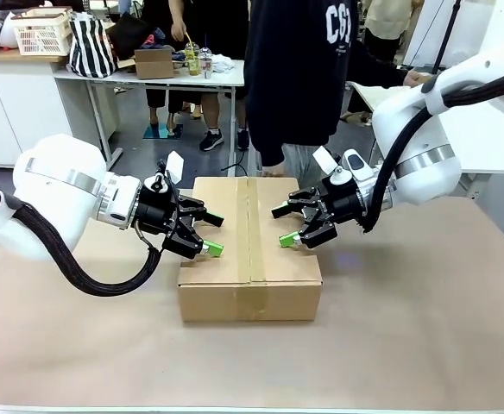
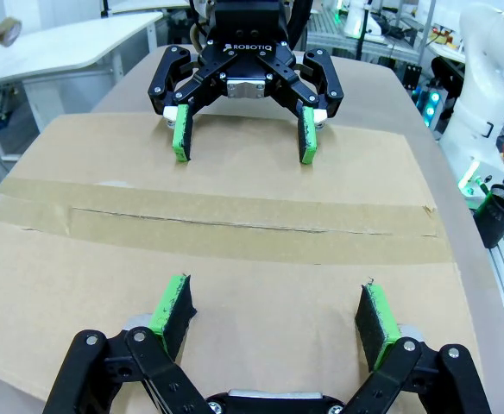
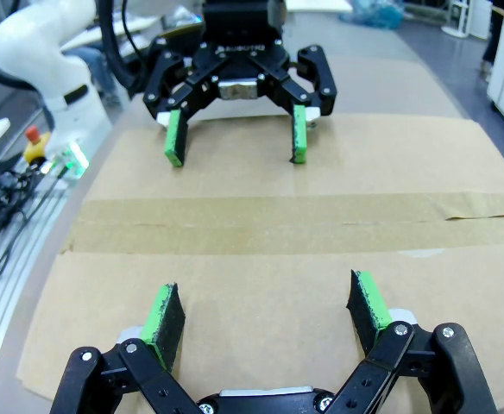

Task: Pack the gift set into the box.
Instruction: Press and hold the closed box until the human finishes sealing it.

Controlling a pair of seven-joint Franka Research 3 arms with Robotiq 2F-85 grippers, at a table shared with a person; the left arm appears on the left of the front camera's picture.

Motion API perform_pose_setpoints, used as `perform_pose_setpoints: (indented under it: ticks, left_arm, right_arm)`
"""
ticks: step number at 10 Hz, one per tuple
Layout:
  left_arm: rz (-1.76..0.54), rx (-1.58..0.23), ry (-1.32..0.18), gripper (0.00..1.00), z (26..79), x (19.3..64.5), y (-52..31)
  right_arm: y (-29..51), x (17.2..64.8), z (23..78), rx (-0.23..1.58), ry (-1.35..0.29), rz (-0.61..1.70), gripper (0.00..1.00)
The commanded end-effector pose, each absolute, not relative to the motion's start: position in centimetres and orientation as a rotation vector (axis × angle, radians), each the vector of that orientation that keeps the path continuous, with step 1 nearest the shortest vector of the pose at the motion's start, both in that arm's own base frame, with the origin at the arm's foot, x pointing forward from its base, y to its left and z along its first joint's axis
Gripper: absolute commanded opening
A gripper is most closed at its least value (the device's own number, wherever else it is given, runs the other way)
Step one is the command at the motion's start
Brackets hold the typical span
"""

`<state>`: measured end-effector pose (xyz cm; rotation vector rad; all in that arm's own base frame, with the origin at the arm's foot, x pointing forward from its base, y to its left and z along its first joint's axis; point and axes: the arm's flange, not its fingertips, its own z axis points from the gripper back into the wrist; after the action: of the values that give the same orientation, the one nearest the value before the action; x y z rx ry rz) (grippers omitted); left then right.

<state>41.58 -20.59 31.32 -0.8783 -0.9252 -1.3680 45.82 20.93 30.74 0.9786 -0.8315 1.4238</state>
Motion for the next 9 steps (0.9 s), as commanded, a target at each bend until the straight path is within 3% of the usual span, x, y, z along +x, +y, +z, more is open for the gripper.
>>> perform_pose_setpoints:
  ticks: [1,9]
  left_arm:
    - [-1.368,-0.866,-0.920,1.00,31.16,41.43,-20.49]
    - [-1.368,-0.866,-0.920,1.00,31.16,41.43,-20.49]
  right_arm:
    - [20.93,45.76,30.63,0.974,-0.830,1.423,1.00]
    - [20.93,45.76,30.63,0.974,-0.830,1.423,1.00]
